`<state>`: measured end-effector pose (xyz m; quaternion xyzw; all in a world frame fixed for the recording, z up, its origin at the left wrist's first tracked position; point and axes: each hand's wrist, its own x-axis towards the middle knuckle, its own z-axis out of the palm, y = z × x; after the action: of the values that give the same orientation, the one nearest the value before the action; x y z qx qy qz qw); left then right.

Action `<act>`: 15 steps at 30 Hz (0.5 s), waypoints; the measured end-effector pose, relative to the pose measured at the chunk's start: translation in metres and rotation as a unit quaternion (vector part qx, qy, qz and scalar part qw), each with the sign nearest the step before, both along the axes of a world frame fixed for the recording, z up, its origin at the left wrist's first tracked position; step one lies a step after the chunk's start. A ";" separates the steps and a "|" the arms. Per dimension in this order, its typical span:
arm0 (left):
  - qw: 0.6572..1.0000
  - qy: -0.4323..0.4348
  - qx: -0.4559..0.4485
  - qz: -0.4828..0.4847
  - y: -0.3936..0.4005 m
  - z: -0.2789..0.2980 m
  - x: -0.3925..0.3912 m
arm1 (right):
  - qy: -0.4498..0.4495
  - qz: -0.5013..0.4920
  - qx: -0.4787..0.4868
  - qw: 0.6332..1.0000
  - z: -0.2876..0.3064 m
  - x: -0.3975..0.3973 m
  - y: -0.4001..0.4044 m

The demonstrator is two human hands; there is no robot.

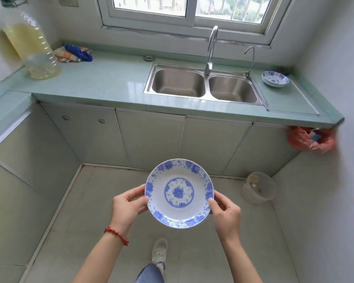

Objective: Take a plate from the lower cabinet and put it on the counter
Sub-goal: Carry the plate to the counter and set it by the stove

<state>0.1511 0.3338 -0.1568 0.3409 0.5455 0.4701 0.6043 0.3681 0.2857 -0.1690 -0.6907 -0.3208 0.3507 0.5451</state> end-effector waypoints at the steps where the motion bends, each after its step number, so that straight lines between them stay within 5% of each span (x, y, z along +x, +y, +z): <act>1: 1.000 -0.003 0.000 0.002 0.018 0.000 0.003 | 0.000 0.001 0.001 1.000 0.001 0.002 0.019; 15: 0.996 0.002 0.002 0.092 0.192 0.003 -0.003 | -0.010 0.097 -0.019 0.995 0.011 0.001 0.233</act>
<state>0.1482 0.5260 -0.1542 0.2911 0.5748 0.5239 0.5571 0.3686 0.5189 -0.1579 -0.6702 -0.3851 0.4006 0.4919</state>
